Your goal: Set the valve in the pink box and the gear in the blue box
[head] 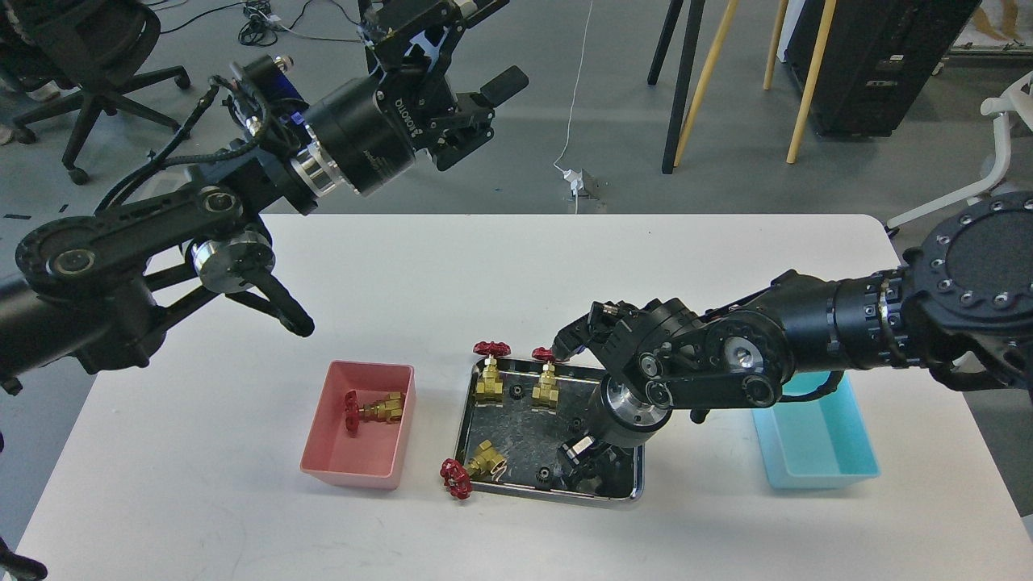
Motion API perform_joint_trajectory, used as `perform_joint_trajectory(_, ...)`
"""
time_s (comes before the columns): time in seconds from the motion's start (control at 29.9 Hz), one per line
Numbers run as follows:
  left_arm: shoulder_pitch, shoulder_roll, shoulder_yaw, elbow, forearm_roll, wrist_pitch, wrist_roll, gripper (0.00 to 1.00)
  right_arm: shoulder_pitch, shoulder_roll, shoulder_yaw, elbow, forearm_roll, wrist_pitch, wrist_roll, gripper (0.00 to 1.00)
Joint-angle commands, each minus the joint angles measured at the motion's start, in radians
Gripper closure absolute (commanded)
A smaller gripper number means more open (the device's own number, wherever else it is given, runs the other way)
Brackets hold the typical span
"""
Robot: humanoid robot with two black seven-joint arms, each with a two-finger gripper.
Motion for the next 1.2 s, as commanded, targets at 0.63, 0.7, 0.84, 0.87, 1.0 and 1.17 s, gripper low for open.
perform_joint_trajectory(0.63,0.016,-0.014,-0.001,0.021,0.002,-0.003,0.000,0.14,-0.041,0.000,0.000,-0.030,-0.001,0.000,0.001,0.41)
perform_joint_trajectory(0.7,0.016,-0.015,-0.001,0.021,0.002,-0.003,0.000,0.14,-0.044,0.000,0.002,-0.030,-0.001,0.000,0.001,0.42)
perform_joint_trajectory(0.84,0.017,-0.015,-0.001,0.021,0.002,-0.003,0.000,0.13,-0.053,0.000,0.002,-0.032,-0.001,0.000,0.001,0.45)
perform_joint_trajectory(0.87,0.017,-0.015,-0.001,0.021,0.002,-0.003,0.000,0.14,-0.055,0.000,0.003,-0.032,-0.001,0.000,0.000,0.47)
perform_joint_trajectory(1.0,0.027,-0.017,-0.001,0.021,0.002,-0.003,0.000,0.13,-0.055,0.000,0.002,-0.032,-0.001,0.000,0.000,0.52)
perform_joint_trajectory(1.17,0.030,-0.018,-0.001,0.021,0.002,-0.003,0.000,0.13,-0.056,0.000,0.003,-0.032,-0.001,0.000,0.000,0.57)
